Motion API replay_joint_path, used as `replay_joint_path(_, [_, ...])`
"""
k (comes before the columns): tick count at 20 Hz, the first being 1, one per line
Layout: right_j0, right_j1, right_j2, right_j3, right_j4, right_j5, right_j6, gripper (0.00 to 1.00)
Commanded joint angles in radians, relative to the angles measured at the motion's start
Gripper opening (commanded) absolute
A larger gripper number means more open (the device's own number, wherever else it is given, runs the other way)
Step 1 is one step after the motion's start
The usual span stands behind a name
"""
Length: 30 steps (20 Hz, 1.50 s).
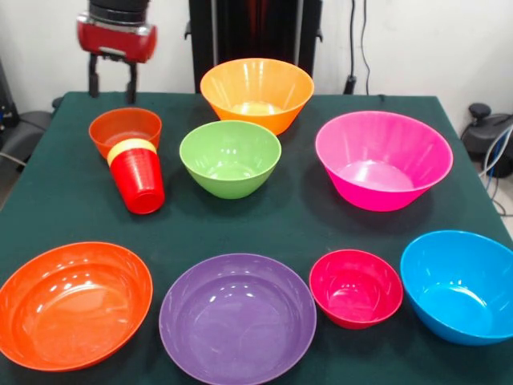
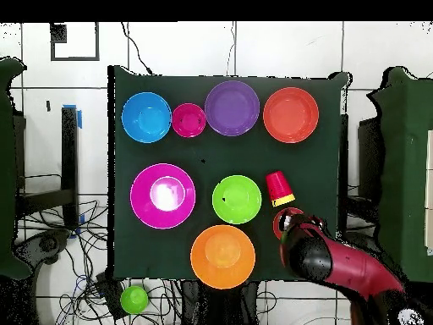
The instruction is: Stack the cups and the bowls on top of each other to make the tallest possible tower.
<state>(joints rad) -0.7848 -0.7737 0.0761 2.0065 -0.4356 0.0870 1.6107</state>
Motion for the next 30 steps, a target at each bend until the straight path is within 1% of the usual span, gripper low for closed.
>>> replay_joint_path(1, [-0.094,0.069,0.170,0.152,-0.017,-0.186,0.203,1.00])
replay_joint_path(7, [-0.159,0.114,0.193,0.204,-0.043,-0.344,0.248,1.00])
replay_joint_path(14, [-0.169,0.154,0.190,0.238,-0.050,-0.453,0.305,1.00])
replay_joint_path(17, [-0.164,0.170,0.187,0.253,-0.063,-0.497,0.330,1.00])
replay_joint_path(21, [-0.164,0.201,0.202,0.257,-0.091,-0.554,0.370,1.00])
replay_joint_path(26, [-0.163,0.232,0.213,0.246,-0.134,-0.610,0.404,1.00])
replay_joint_path(30, [-0.145,0.279,0.191,0.214,-0.163,-0.675,0.415,1.00])
